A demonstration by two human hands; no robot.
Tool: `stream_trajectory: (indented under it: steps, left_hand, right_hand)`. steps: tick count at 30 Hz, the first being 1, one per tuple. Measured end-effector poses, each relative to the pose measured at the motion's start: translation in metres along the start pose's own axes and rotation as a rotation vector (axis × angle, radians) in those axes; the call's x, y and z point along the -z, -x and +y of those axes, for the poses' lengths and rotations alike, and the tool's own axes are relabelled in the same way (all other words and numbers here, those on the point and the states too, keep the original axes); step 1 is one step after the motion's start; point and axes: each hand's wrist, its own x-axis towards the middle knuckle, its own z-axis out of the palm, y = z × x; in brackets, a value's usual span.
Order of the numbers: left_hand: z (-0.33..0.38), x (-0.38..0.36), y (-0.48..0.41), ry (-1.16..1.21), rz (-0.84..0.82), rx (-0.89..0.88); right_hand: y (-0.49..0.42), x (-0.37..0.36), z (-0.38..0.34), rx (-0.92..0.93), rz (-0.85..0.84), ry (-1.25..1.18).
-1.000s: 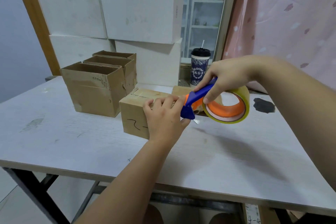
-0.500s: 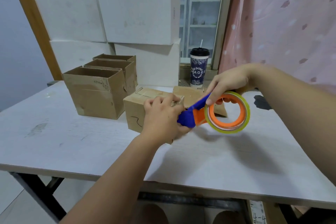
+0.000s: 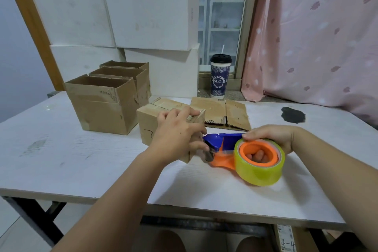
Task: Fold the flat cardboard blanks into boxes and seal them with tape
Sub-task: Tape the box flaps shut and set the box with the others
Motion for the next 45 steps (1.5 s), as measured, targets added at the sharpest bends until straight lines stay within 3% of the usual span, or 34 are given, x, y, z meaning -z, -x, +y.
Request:
stream_trajectory:
  steps: [3, 10, 17, 22, 30, 37, 43, 45]
  left_hand:
    - [0.002, -0.002, 0.002, -0.026, 0.036, 0.007]
    - [0.005, -0.002, 0.002, 0.029, 0.110, 0.040]
    - [0.010, -0.003, 0.003, -0.058, 0.134, 0.096]
    - [0.017, -0.003, 0.001, 0.011, 0.261, 0.106]
    - [0.017, -0.004, -0.002, 0.026, 0.176, 0.144]
    - [0.004, -0.002, -0.003, 0.132, 0.114, 0.150]
    - [0.010, 0.000, -0.005, 0.234, 0.272, 0.229]
    - [0.008, 0.003, -0.005, 0.335, 0.244, 0.217]
  right_hand:
    - [-0.004, 0.001, 0.012, 0.019, 0.030, -0.147]
    - [-0.003, -0.003, 0.013, 0.041, 0.108, -0.145]
    - [0.001, -0.003, 0.015, 0.061, 0.156, -0.150]
    - [0.003, -0.001, 0.021, 0.083, 0.194, -0.197]
    - [0.010, 0.004, 0.030, 0.141, 0.249, -0.264]
    - [0.015, 0.000, 0.030, 0.297, 0.224, -0.300]
    - [0.018, -0.015, 0.017, 0.434, 0.217, -0.318]
    - [0.019, -0.020, 0.010, 0.473, 0.193, -0.315]
